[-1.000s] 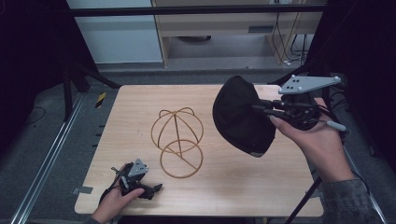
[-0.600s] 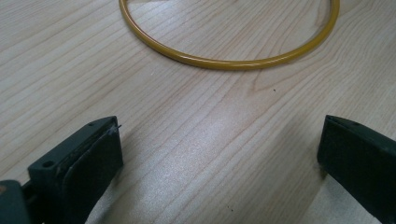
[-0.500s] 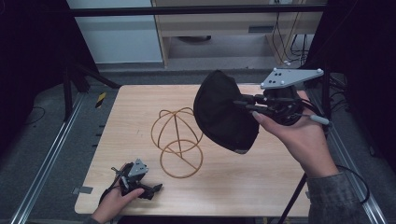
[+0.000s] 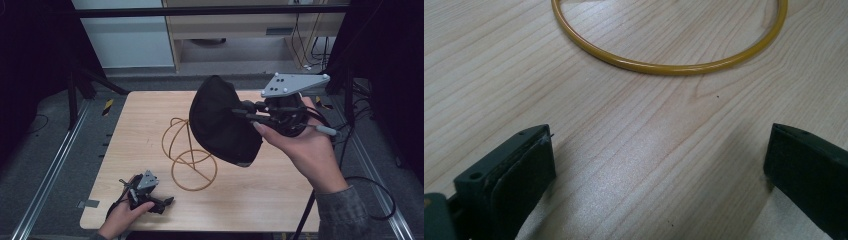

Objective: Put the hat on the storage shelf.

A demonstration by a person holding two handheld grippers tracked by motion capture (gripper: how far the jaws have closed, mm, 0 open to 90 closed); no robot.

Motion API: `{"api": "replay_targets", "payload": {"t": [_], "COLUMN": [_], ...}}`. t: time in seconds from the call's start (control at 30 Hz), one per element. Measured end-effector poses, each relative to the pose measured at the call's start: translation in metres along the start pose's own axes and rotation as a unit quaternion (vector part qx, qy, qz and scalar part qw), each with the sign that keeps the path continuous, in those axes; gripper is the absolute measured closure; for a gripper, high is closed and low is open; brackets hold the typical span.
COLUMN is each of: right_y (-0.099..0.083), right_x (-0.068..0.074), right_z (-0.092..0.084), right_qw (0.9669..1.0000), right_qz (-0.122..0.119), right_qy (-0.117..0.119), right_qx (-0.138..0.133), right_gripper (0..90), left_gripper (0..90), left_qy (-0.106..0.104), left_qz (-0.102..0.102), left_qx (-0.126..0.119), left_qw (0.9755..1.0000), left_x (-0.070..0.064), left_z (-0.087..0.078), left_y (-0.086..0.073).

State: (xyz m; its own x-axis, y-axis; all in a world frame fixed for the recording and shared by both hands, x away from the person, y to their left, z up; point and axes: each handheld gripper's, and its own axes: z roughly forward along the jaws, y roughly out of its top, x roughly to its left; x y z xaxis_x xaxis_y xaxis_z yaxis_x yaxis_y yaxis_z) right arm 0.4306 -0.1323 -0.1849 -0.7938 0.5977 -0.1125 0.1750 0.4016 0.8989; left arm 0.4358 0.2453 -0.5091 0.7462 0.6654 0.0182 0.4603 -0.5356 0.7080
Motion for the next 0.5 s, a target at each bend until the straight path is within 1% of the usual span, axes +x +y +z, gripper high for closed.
{"api": "replay_targets", "payload": {"t": [0.03,0.17,0.2,0.5], "right_y": [0.003,0.006,0.008,0.016], "right_x": [0.004,0.008,0.010,0.017], "right_z": [0.004,0.011,0.016,0.032], "right_qw": [1.0000,0.9999,0.9998,0.9995], "right_qz": [-0.004,-0.008,-0.011,-0.017], "right_qy": [0.004,0.011,0.015,0.026], "right_qx": [0.000,0.001,0.003,0.006], "right_gripper": [75.5,75.5,75.5,75.5], "left_gripper": [0.0,0.0,0.0,0.0], "left_qy": [-0.001,-0.002,-0.002,-0.002], "left_qz": [0.000,0.001,0.001,0.001], "left_qx": [0.001,0.001,0.001,0.001], "left_qw": [1.0000,1.0000,1.0000,1.0000], "left_x": [0.000,0.000,0.000,0.000], "left_z": [0.000,0.000,0.000,0.000], "left_y": [0.000,0.000,0.000,0.000]}}
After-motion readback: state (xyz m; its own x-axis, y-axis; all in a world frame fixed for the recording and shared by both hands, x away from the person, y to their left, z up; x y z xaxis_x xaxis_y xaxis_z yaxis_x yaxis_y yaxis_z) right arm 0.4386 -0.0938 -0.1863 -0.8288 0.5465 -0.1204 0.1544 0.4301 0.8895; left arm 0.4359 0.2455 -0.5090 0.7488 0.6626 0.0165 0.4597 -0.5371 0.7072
